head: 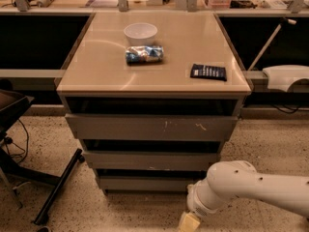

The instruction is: Open bottom drawer

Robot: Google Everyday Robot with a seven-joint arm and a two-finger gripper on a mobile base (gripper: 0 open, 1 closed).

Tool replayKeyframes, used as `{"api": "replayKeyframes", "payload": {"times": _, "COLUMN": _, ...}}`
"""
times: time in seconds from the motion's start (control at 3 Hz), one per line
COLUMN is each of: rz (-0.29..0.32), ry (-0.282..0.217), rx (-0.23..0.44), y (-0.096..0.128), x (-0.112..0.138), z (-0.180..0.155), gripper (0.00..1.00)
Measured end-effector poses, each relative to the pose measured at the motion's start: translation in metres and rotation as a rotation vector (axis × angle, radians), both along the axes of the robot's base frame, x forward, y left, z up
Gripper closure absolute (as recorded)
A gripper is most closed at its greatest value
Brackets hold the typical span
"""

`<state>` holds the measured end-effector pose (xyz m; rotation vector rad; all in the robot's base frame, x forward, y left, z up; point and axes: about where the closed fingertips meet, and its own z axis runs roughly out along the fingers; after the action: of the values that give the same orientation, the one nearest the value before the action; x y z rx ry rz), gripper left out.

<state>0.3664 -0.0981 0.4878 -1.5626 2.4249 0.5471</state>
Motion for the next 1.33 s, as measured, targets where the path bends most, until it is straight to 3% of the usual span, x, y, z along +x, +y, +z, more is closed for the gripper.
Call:
{"api": "replayKeyframes", "payload": {"times": 0.33, "rz": 0.006, "ry": 0.012, "rx": 0.067, "y": 0.011, "x": 0.008, "z": -0.025, "gripper": 0.0}}
{"api": "replayKeyframes", "payload": {"times": 1.0, "rz": -0.07, "ry": -0.28, "rx": 0.402, "y": 0.045, "x": 0.134, "z": -0.051, "gripper": 0.0}}
{"api": "replayKeyframes", "payload": {"times": 1.33, "rz": -0.051, "ry": -0.302, "rx": 0.44, "y": 0.053, "x": 0.14, "z": -0.075, "gripper": 0.0}}
